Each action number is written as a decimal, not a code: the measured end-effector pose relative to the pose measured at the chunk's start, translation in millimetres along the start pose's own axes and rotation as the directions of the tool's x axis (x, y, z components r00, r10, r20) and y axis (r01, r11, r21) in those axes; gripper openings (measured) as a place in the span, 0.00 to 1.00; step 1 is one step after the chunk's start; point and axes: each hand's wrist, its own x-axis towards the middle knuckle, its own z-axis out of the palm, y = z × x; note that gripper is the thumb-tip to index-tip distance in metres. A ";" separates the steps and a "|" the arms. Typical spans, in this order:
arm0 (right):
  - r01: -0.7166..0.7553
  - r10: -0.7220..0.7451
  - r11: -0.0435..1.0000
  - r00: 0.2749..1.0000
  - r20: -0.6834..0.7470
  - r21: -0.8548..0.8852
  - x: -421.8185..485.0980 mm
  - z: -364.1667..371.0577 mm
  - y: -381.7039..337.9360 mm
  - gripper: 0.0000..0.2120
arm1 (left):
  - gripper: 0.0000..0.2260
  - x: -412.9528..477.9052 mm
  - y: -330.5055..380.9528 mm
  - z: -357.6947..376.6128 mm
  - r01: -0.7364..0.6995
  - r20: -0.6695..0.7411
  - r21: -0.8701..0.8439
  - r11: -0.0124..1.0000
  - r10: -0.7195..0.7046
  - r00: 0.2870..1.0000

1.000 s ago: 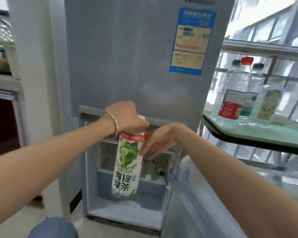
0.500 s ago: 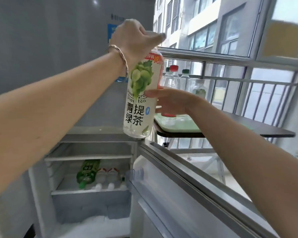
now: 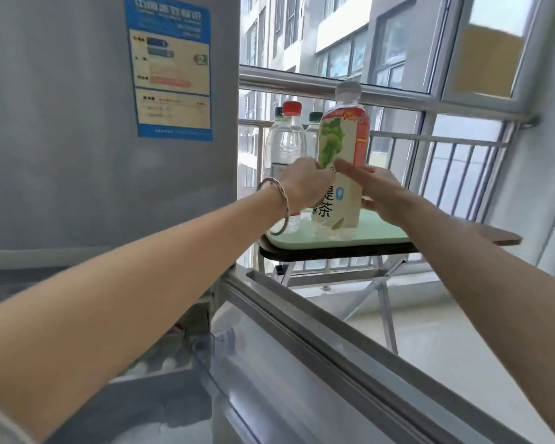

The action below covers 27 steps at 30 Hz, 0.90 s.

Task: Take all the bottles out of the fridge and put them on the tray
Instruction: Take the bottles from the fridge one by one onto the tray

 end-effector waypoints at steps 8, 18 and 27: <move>0.048 -0.021 0.990 0.980 -0.197 0.136 30.5 26.4 30.1 0.18 | 0.14 24.7 -38.8 13.9 0.083 0.065 -0.031 0.996 -0.080 0.995; 0.030 -0.016 0.999 0.896 -0.443 0.026 37.2 50.0 28.0 0.39 | 0.07 22.0 -51.0 14.4 0.082 0.090 -0.055 0.995 -0.077 0.993; 0.500 -0.552 0.833 0.774 -0.311 -0.236 -10.9 157.8 -38.2 0.09 | 0.11 -25.1 -53.3 -51.0 0.114 -0.127 -0.099 0.989 -0.127 0.984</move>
